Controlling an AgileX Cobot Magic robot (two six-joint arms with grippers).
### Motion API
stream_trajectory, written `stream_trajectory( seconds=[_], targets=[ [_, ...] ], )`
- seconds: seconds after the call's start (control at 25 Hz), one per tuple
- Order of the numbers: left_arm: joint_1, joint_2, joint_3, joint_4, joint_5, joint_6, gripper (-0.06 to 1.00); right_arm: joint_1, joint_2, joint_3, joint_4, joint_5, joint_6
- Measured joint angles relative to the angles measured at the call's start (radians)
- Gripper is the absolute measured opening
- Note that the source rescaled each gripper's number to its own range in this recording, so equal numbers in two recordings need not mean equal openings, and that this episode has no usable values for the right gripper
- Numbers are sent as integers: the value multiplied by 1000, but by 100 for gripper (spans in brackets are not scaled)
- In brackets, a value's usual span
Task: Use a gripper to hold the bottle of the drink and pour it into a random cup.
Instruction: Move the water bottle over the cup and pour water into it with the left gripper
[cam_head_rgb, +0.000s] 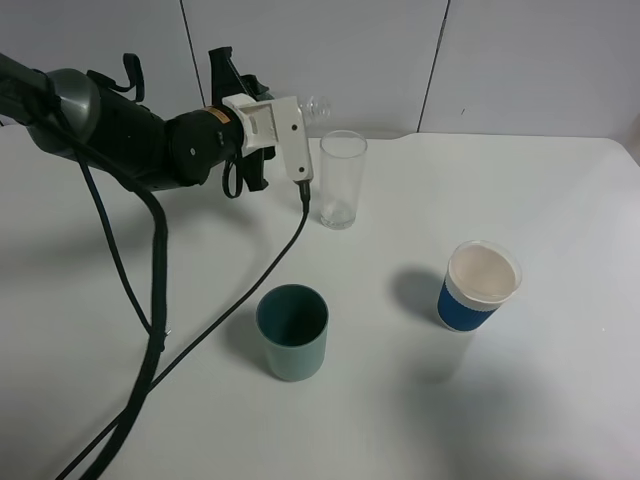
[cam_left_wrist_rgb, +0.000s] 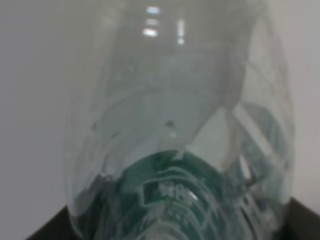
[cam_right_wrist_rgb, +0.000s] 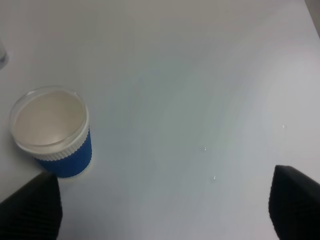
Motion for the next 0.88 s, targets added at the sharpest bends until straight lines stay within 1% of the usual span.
stream_trajectory(
  seconds=[0.24,0.52,0.72,0.88],
  targets=[
    [0,0,0,-42,-17,67,3,0,0,0,0,0,0],
    [-20,0,0,-108,-41,202,3,0,0,0,0,0,0],
    [-24,0,0,-124,-52,237,3,0,0,0,0,0,0],
    [-46,0,-6,-152,-54,269,3,0,0,0,0,0,0]
  ],
)
